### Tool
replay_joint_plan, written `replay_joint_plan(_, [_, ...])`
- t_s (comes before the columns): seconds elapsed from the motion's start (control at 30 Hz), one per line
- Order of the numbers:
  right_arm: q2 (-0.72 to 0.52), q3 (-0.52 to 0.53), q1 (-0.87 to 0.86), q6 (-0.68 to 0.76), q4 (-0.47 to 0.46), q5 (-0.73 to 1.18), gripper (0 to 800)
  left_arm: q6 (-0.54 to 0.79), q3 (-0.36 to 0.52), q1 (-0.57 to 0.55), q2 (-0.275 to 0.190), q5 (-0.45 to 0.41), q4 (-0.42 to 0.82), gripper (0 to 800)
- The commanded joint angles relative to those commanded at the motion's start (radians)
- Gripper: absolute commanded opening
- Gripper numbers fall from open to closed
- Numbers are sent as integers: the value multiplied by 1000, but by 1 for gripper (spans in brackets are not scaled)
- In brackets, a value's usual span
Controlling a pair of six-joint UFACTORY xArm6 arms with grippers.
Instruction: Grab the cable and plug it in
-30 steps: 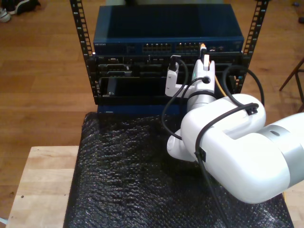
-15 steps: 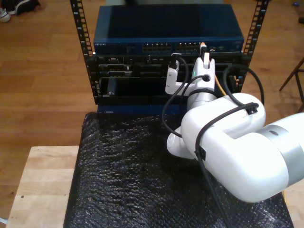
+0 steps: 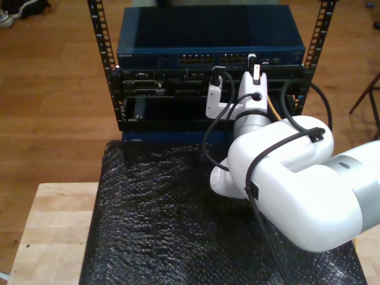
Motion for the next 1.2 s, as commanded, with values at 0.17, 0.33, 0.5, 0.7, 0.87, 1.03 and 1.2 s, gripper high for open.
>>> replay_joint_plan(0.17, [-78,92,3,6,0,52,254,0,0,0,0,0,0,800])
replay_joint_plan(0.33, [-186,222,21,6,2,127,293,0,0,0,0,0,0,800])
replay_joint_plan(0.5, [-310,351,29,6,2,209,310,0,0,0,2,0,0,800])
replay_joint_plan(0.7, [-462,471,26,6,-2,368,417,0,0,0,2,0,0,800])
replay_joint_plan(0.87, [-595,526,2,5,-41,595,456,0,0,0,0,0,0,800])
replay_joint_plan(1.03, [-720,571,-98,3,-115,792,524,0,0,0,2,0,0,800])
replay_joint_plan(1.2, [-812,574,-216,2,-189,1017,554,0,0,0,2,0,0,800])
